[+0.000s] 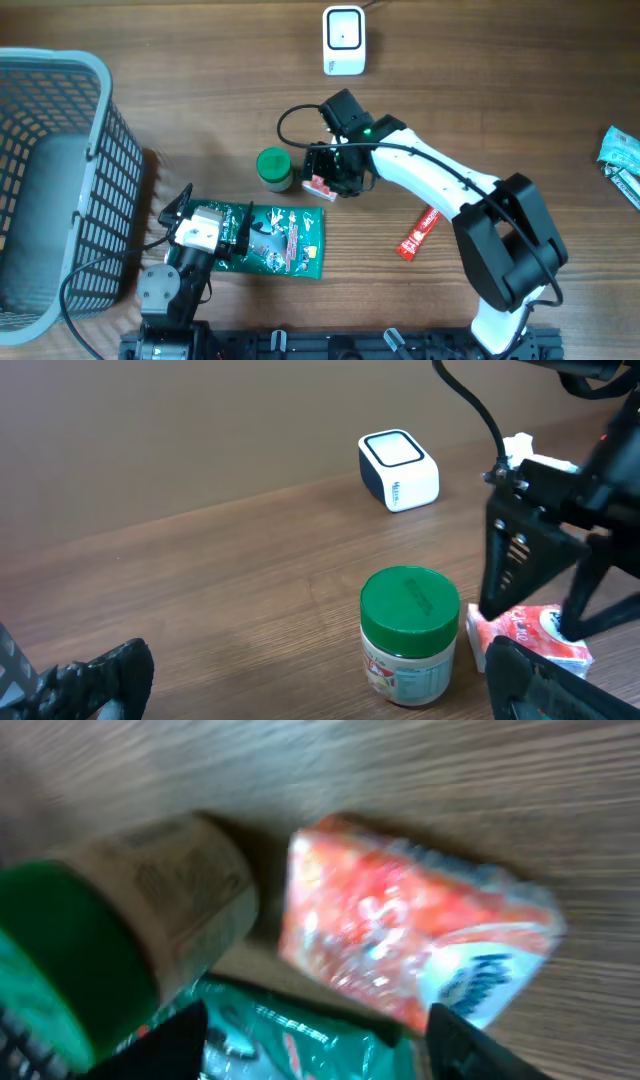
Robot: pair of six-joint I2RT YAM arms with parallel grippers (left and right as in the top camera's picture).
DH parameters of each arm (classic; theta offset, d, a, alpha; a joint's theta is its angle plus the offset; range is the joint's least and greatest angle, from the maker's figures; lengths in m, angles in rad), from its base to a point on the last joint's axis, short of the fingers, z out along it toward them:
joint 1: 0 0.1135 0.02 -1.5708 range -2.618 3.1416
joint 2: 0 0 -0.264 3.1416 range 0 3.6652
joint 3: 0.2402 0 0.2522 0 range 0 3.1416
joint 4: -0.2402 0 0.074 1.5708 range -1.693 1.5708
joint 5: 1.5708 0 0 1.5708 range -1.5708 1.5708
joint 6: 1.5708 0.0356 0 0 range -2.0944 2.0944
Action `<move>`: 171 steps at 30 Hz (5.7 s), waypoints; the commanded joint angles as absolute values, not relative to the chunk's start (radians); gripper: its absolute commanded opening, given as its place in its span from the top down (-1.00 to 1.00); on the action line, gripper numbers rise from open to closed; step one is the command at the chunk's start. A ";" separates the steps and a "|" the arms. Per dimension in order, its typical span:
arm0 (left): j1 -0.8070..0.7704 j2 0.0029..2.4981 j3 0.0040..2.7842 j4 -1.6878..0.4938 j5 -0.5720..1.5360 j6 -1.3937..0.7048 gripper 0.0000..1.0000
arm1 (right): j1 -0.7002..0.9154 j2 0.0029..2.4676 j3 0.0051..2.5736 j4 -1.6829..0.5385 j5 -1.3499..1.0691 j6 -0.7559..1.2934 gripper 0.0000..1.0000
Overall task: Scan the item barcode
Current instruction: 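Move the right gripper to the Kleenex tissue box and grasp it, then lift the tissue box and hold it under the scanner, then carry the tissue box to the right and release it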
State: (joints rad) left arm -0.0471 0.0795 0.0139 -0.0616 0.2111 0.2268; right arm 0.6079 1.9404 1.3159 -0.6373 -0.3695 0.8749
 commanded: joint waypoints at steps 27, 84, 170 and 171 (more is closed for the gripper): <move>-0.051 0.072 0.010 -0.065 0.224 0.221 -1.00 | 0.653 2.103 1.314 -0.734 -0.298 0.668 0.92; -0.051 0.072 0.010 -0.065 0.224 0.221 -1.00 | 0.584 1.821 1.019 -0.607 -0.087 0.630 0.24; -0.051 0.072 0.010 -0.065 0.224 0.221 -1.00 | -0.387 1.924 1.970 -1.296 0.217 0.590 -0.99; -0.051 0.072 0.010 -0.065 0.224 0.221 -0.99 | -0.384 1.859 1.970 -1.309 0.153 0.589 -1.00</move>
State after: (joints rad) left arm -0.0471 0.0795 0.0139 -0.0612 0.2111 0.2268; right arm -0.3912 2.0563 1.9568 -1.2869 0.3222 0.5930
